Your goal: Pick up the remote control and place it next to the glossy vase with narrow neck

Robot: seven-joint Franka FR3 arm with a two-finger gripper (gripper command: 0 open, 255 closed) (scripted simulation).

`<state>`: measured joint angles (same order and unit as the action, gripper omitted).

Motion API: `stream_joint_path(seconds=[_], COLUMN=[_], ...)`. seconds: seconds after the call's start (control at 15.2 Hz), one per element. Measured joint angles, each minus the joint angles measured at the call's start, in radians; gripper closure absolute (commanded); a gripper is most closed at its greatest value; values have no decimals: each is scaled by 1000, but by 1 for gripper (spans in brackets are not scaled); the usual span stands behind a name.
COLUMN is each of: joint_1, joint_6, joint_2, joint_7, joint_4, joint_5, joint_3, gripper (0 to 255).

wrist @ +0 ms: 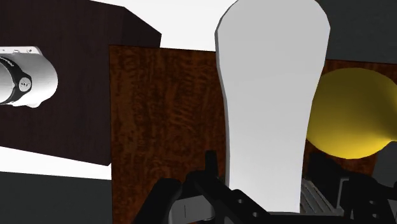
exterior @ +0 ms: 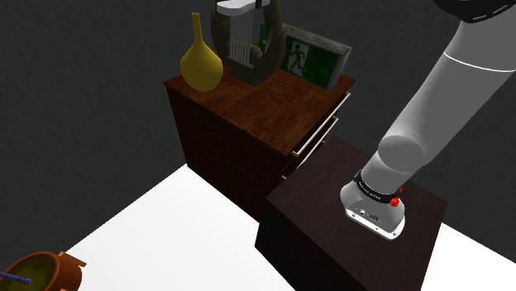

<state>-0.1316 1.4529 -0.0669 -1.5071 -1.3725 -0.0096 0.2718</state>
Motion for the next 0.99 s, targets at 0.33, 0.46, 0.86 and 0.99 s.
stream_joint_path(seconds=[0.33, 0.46, 0.86, 0.99], joint_1=[50, 48, 40, 39], joint_6=[-9, 22, 114, 145], joint_2=[-85, -73, -41, -31], joint_7=[-79, -80, -73, -72], joint_4=[90, 48, -75, -116], joint_5=[-28, -25, -14, -11], joint_3=[34, 35, 31, 30], gripper=[255, 255, 255, 255])
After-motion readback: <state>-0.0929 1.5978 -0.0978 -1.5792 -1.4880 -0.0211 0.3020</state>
